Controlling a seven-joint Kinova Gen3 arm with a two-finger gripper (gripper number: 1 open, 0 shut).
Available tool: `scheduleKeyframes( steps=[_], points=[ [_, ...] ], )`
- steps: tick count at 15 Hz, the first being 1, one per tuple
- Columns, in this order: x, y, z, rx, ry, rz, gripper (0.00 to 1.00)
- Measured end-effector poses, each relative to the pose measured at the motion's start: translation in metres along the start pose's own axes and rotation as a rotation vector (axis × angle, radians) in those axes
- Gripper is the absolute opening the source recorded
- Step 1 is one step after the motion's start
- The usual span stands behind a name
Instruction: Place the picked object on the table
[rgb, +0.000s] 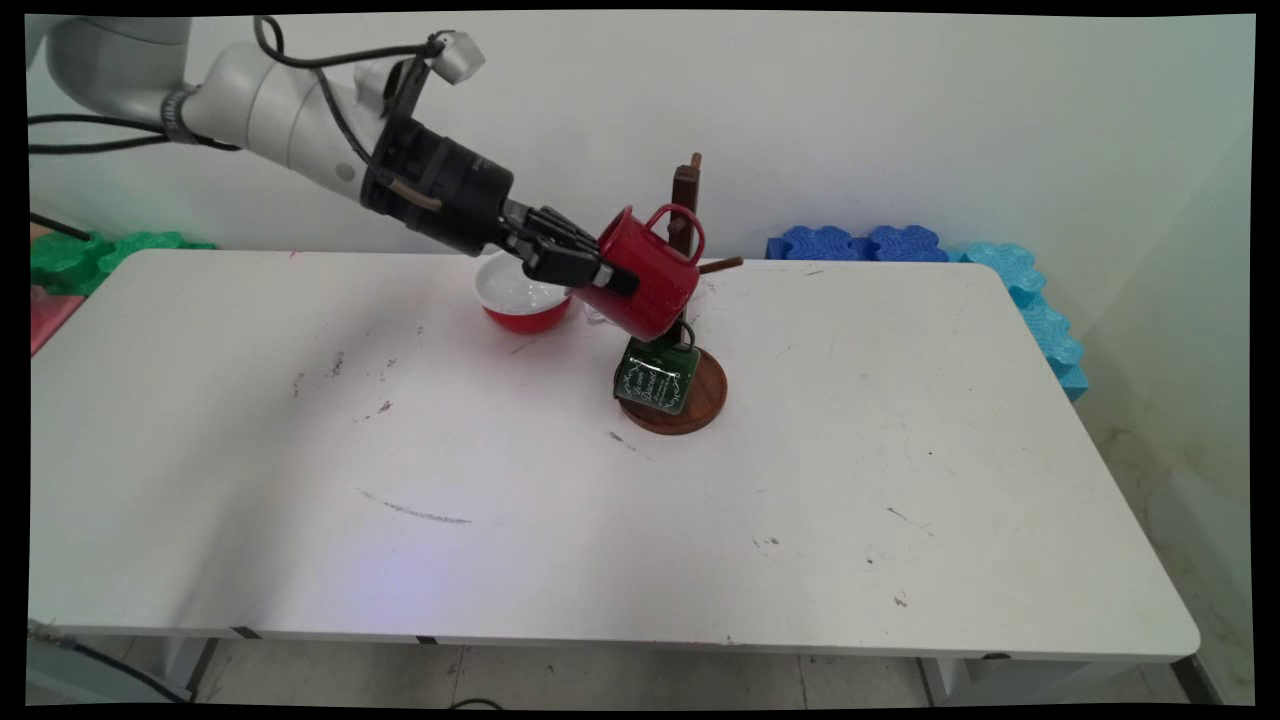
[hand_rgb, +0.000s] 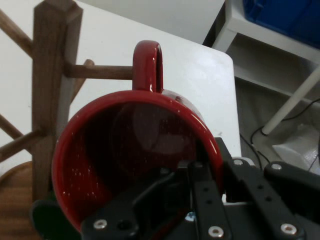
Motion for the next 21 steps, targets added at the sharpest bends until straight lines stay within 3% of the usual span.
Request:
scheduleKeyframes(
  steps=[11, 21],
  points=[
    [-0.003, 0.018, -0.019, -0.024, -0.015, 0.003, 0.00],
    [-0.021, 0.034, -0.043, -0.029, -0.071, 0.039, 0.00]
  ],
)
